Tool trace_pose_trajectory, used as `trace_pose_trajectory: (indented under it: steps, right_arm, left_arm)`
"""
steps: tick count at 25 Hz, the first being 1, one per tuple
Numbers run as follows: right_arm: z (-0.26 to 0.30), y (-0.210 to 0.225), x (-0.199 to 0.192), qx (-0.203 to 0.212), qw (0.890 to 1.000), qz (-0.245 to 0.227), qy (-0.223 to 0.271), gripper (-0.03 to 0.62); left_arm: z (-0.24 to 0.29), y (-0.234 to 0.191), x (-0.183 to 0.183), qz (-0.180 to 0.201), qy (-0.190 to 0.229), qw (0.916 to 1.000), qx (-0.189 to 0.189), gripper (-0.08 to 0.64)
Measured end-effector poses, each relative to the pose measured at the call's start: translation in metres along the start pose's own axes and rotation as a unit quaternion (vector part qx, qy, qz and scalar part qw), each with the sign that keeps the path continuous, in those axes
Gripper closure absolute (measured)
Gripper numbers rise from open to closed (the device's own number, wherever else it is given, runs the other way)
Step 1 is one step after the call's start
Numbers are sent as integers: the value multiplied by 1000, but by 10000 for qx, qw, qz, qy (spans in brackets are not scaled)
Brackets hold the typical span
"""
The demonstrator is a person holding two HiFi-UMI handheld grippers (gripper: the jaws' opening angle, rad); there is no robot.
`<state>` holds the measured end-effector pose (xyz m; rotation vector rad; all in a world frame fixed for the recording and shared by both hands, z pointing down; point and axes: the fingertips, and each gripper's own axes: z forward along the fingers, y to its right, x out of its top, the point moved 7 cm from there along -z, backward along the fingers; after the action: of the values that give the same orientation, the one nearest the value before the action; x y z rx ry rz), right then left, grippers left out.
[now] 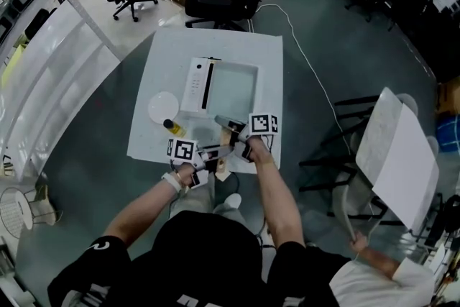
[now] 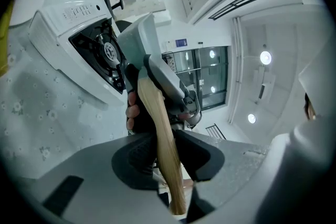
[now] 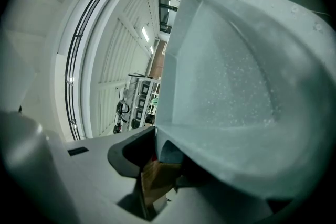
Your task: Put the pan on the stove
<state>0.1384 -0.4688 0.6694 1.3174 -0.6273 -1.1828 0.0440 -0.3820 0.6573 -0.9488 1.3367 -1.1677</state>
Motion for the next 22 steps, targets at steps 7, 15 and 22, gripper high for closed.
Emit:
trace_pose_trajectory:
  steps: [7,15,22]
  right_arm:
    - [20,29,19,-61,9999,108,-3,477]
    - [34,58,32,-167,9994,297,-91,477]
    - [39,75,38,-225,9985,497,-83,476]
  left_arm:
    - [3,-30,26,-56,-100,9999,49,460]
    - [6,-60,45,-39,-129,9997,218,460]
    - [9,-69,52,-278,-68,9994,186,458]
